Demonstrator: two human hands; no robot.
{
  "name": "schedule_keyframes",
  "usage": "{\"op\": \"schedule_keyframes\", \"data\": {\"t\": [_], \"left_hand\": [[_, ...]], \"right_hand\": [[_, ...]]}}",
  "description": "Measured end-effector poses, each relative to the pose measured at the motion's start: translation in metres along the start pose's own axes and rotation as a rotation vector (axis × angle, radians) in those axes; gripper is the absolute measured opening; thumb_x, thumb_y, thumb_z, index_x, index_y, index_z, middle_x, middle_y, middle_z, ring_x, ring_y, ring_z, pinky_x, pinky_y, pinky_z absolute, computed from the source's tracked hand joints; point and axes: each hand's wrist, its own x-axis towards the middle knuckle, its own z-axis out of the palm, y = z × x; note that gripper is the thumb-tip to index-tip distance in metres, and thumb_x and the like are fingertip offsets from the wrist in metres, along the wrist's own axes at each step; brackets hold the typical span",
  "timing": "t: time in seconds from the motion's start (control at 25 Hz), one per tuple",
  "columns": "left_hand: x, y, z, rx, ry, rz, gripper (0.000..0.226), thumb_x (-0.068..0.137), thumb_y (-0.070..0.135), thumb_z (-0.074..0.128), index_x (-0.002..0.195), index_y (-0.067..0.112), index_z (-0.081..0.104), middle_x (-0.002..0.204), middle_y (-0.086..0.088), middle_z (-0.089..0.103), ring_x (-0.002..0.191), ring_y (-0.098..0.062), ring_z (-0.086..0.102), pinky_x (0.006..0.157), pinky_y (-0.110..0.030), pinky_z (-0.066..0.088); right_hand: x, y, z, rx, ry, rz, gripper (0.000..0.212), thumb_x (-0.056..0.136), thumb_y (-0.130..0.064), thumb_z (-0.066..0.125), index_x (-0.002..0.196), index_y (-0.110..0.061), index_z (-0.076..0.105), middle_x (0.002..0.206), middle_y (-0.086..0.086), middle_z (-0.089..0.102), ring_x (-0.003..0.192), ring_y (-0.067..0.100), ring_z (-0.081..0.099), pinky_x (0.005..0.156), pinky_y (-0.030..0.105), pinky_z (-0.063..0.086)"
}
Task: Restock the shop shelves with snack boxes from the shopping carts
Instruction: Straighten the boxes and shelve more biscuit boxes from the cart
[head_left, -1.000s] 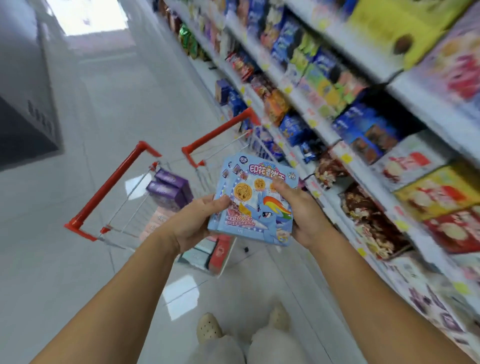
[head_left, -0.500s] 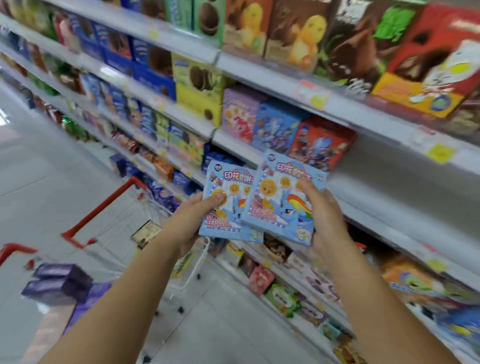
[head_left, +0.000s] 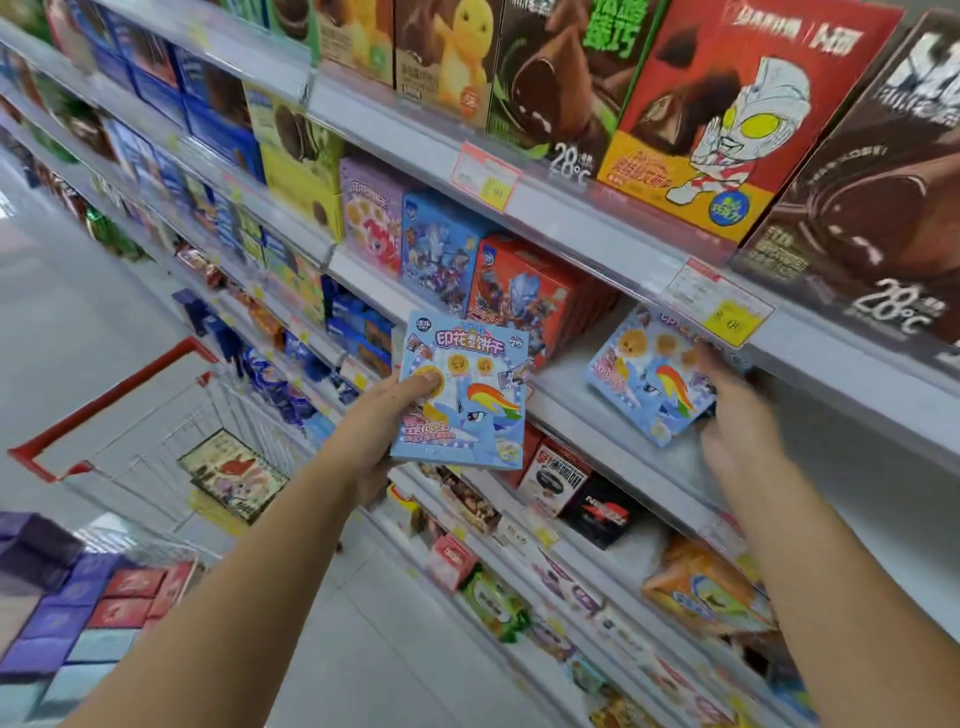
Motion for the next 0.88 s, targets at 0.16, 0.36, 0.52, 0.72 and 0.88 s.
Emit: {"op": "schedule_keyframes", "data": {"t": [0.16, 0.36, 0.52, 0.72, 0.88], "left_hand": [[-0.001, 0.0, -0.004, -0.006, 0.056, -0.025, 0.035, 0.094, 0.032, 0.061, 0.123, 0.012, 0.063, 0.113, -0.009, 0.074, 0.102, -0.034, 0.07, 0.09, -0.045, 0.056], [-0.008, -0.001, -0.003, -0.013, 0.03, -0.034, 0.047, 0.087, 0.032, 0.065, 0.127, 0.008, 0.06, 0.112, -0.01, 0.074, 0.101, -0.034, 0.071, 0.091, -0.046, 0.056], [-0.01, -0.001, 0.007, 0.013, -0.061, -0.04, 0.051, 0.083, 0.033, 0.071, 0.125, 0.007, 0.061, 0.111, -0.011, 0.074, 0.093, -0.029, 0.074, 0.075, -0.036, 0.061], [-0.013, -0.012, 0.044, 0.068, -0.162, -0.106, 0.054, 0.082, 0.033, 0.071, 0.124, 0.002, 0.061, 0.113, -0.014, 0.073, 0.094, -0.03, 0.073, 0.075, -0.035, 0.06], [-0.011, -0.028, 0.087, 0.1, -0.274, -0.148, 0.053, 0.084, 0.033, 0.071, 0.127, 0.003, 0.06, 0.118, -0.014, 0.071, 0.107, -0.034, 0.068, 0.091, -0.042, 0.057]], "right_hand": [[0.021, 0.019, 0.01, -0.166, -0.08, -0.032, 0.068, 0.066, -0.03, 0.087, 0.124, -0.008, 0.057, 0.105, 0.005, 0.072, 0.081, 0.013, 0.073, 0.064, 0.028, 0.058], [0.021, 0.03, 0.02, -0.268, -0.226, -0.09, 0.029, 0.085, -0.013, 0.071, 0.103, -0.027, 0.053, 0.103, -0.002, 0.072, 0.088, 0.011, 0.072, 0.075, 0.03, 0.058], [0.018, 0.025, 0.02, -0.328, -0.26, -0.033, 0.039, 0.08, -0.019, 0.077, 0.109, -0.025, 0.052, 0.112, 0.003, 0.07, 0.098, 0.017, 0.071, 0.079, 0.03, 0.058], [-0.035, 0.029, -0.007, -0.528, -0.026, -0.193, 0.067, 0.087, -0.035, 0.069, 0.143, -0.021, 0.035, 0.125, 0.002, 0.056, 0.11, 0.017, 0.056, 0.09, 0.031, 0.046], [-0.076, 0.028, -0.033, -0.477, -0.351, 0.056, 0.026, 0.096, -0.042, 0.052, 0.114, -0.024, 0.058, 0.101, 0.001, 0.073, 0.092, 0.021, 0.071, 0.079, 0.039, 0.057]]}}
